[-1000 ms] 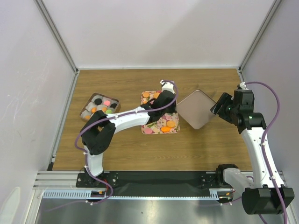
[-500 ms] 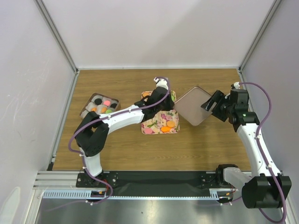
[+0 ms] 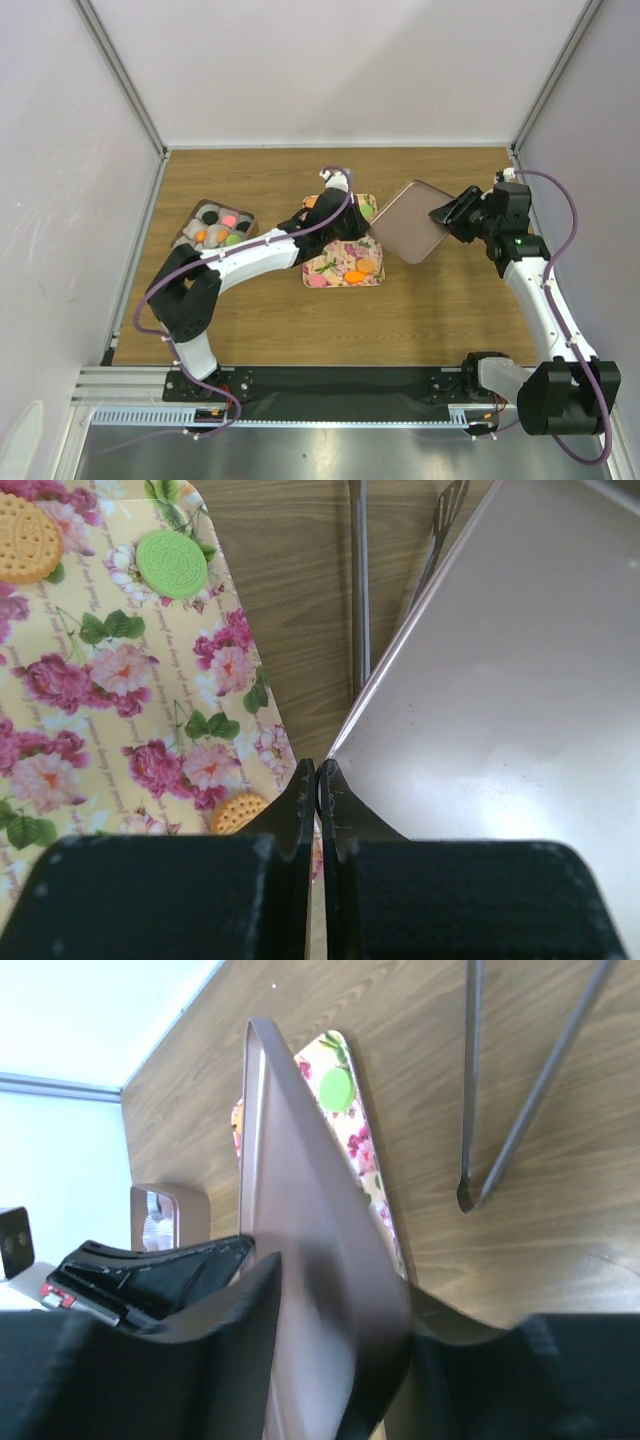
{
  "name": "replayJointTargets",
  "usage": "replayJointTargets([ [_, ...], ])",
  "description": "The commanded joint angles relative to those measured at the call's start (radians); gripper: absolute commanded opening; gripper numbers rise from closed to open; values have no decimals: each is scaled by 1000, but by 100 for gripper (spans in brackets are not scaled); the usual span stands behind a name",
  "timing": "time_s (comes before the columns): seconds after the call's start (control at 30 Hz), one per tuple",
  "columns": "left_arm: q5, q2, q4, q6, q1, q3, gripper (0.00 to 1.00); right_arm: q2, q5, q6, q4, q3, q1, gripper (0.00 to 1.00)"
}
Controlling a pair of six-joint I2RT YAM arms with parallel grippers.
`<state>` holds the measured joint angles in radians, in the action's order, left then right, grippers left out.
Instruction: Pack the cookies
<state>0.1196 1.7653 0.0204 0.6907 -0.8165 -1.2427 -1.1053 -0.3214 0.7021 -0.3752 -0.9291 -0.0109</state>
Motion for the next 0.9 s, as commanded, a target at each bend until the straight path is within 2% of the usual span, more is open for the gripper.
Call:
replayJointTargets([
  [0.0, -21, -92, 70, 13, 4, 14, 0, -10, -36, 37, 73, -5, 3, 40],
  [0.03, -18, -101, 76, 12, 4, 17, 0, -13, -41, 39, 73, -4, 3, 32],
  [0.13, -18, -113, 78, 1, 4, 26, 0, -13, -44, 45, 78, -7, 3, 20],
  [0.2, -21, -122, 79, -6, 4, 32, 0, -16, -48, 46, 75, -11, 3, 17],
  [0.3, -17, -139, 76, -20, 4, 42, 1, -19, -54, 63, 78, -19, 3, 5],
  [0.47, 6, -193, 70, -57, 4, 72, 9, -39, -74, 85, 81, -48, 3, 0],
  [0.67, 55, -257, 44, -114, 4, 100, 33, -70, -73, 96, 82, -94, -8, 0],
  [0.77, 81, -297, 29, -146, 4, 115, 52, -88, -68, 105, 88, -115, -21, 0],
  [0.87, 91, -352, 36, -207, 2, 147, 60, -110, -73, 119, 102, -140, -41, 0],
])
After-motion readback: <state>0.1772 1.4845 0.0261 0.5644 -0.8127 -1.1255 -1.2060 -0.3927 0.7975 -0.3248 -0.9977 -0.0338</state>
